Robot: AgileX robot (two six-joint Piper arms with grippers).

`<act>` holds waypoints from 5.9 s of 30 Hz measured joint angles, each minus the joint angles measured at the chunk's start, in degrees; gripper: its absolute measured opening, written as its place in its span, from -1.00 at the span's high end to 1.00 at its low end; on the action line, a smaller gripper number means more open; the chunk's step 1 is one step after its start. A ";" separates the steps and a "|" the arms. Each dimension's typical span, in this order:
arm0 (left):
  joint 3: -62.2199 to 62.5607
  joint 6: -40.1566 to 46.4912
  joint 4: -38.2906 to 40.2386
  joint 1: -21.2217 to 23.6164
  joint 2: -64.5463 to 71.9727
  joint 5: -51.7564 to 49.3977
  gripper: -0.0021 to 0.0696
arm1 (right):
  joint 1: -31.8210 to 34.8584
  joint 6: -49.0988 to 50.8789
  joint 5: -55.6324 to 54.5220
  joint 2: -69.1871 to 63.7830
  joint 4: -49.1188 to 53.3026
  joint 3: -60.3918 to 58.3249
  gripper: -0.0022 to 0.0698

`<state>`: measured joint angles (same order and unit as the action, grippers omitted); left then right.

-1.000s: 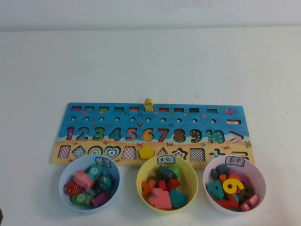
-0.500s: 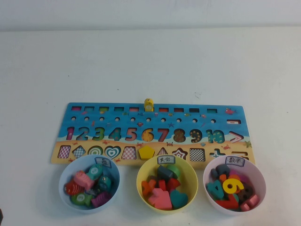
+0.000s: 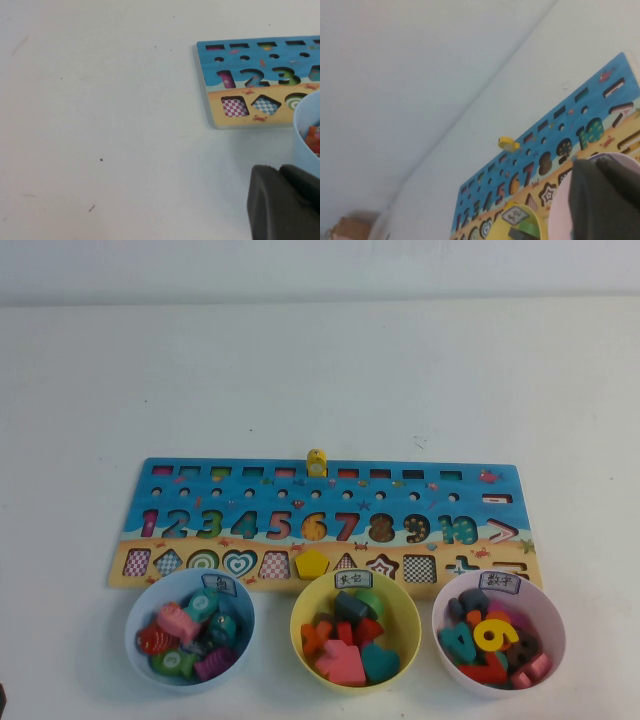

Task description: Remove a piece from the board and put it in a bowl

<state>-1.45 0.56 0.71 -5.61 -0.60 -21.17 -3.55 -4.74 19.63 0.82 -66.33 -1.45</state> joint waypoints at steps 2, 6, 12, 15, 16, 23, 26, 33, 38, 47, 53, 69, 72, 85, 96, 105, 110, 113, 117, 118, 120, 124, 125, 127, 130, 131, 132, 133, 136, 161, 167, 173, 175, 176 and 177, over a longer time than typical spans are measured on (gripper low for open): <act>0.00 0.00 0.00 0.00 0.00 0.00 0.95 | 0.00 -2.16 1.86 0.00 0.73 0.88 0.99; 0.00 0.00 0.00 0.00 0.00 0.00 0.95 | 0.00 -4.72 6.90 -6.26 8.50 8.51 0.99; 0.00 0.00 0.00 0.00 0.00 0.00 0.95 | 0.00 -5.63 22.80 -25.12 29.92 30.56 0.99; 0.00 0.00 0.00 0.00 0.00 0.00 0.95 | 0.00 -7.34 33.49 -36.36 38.82 43.28 0.99; 0.00 0.00 0.00 0.00 0.00 0.00 0.95 | 0.00 -7.74 37.47 -40.05 40.68 47.62 0.99; 0.00 0.00 0.00 0.00 0.00 0.00 0.95 | -3.02 -9.66 50.91 -61.26 44.90 67.23 0.99; 0.00 0.00 0.11 0.00 0.00 0.00 0.95 | -8.56 -8.56 51.10 -69.44 48.19 72.40 0.99; 0.00 0.00 0.11 0.00 0.00 0.00 0.95 | -20.89 -3.37 51.37 -86.20 60.75 84.81 0.99; 0.00 0.00 0.11 0.00 0.00 0.00 0.95 | -25.52 -2.85 51.37 -96.34 61.34 92.92 0.99; 0.00 0.00 0.11 0.00 0.00 0.00 0.95 | -32.47 -2.64 51.27 -111.23 61.61 102.42 0.99; 0.00 0.00 0.21 0.00 0.00 0.00 0.95 | -35.47 -1.15 51.04 -116.24 62.51 106.27 0.99; 0.00 0.00 0.21 0.00 0.00 0.00 0.95 | -40.02 0.10 51.04 -123.49 62.60 111.23 0.50; 0.00 0.00 0.21 0.00 0.00 0.00 0.95 | -40.02 0.00 51.04 -124.12 62.62 111.23 -0.01; 0.00 0.00 0.21 0.00 0.00 0.00 0.95 | -40.02 1.68 51.04 -125.79 62.84 114.49 -0.48; 0.00 0.00 0.21 0.00 0.00 0.00 0.95 | -40.04 3.20 50.93 -130.21 61.11 119.97 -0.36; 0.00 0.00 0.21 0.00 0.00 0.00 0.95 | -40.14 0.84 50.93 -130.33 60.55 117.30 -0.32; 0.00 0.00 0.21 0.00 0.00 0.00 0.95 | -40.14 0.44 50.93 -130.33 61.05 117.03 -0.32; 0.00 0.00 0.21 0.00 0.00 0.00 0.95 | -40.14 0.36 50.93 -130.45 61.59 117.03 -0.32; 0.00 0.00 0.21 0.00 0.00 0.00 0.95 | -40.14 0.36 50.93 -130.95 62.07 117.03 -0.32; 0.00 0.00 0.21 0.00 0.00 0.00 0.95 | -40.14 0.36 50.93 -131.24 62.20 117.03 -0.32; 0.00 0.00 0.21 0.00 0.00 0.00 0.95 | -40.14 0.32 50.93 -131.71 62.67 117.03 -0.32; 0.00 0.00 0.21 0.00 0.00 0.00 0.95 | -40.14 0.22 50.82 -132.30 63.04 117.03 -0.31; 0.00 0.00 0.21 0.00 0.00 0.00 0.95 | -40.14 0.22 50.82 -132.30 63.04 117.03 -0.31; 0.00 0.00 0.21 0.00 0.00 0.00 0.95 | -40.14 0.22 50.82 -132.33 63.07 117.03 -0.30; 0.00 0.00 0.21 0.00 0.00 0.00 0.95 | -40.14 0.22 50.82 -132.43 63.19 117.03 -0.29; 0.00 0.00 0.21 0.00 0.00 0.00 0.95 | -40.14 0.22 50.82 -132.43 63.19 117.03 -0.29; 0.00 0.00 0.21 0.00 0.00 0.00 0.95 | -40.14 0.22 50.82 -132.43 63.19 117.03 -0.29; 0.00 0.00 0.21 0.00 0.00 0.00 0.95 | -40.14 0.22 50.82 -132.43 63.19 117.03 -0.29; 0.00 0.00 0.21 0.00 0.00 0.00 0.95 | -40.14 0.22 50.82 -132.43 63.19 117.03 -0.29; 0.00 0.00 0.21 0.00 0.00 0.00 0.95 | -40.55 -1.40 50.93 -132.54 63.42 121.57 0.10; 0.00 0.00 0.21 0.00 0.00 0.00 0.95 | -40.55 -1.50 50.93 -132.54 63.42 121.57 0.10; 0.00 0.00 0.21 0.00 0.00 0.00 0.95 | -40.55 -1.50 50.93 -132.31 63.30 121.57 0.10; 0.00 0.00 0.21 0.00 0.00 0.00 0.95 | -40.55 -1.50 50.93 -131.35 63.30 121.57 0.10; 0.00 0.00 0.21 0.00 0.00 0.00 0.95 | -40.55 -1.50 50.93 -130.60 63.30 121.57 0.10; 0.00 0.00 0.21 0.00 0.00 0.00 0.95 | -40.55 -1.50 50.93 -129.62 63.30 121.57 0.10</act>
<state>-1.45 0.56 0.93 -5.61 -0.60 -21.17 -44.10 -6.24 70.57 -128.80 -3.03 120.13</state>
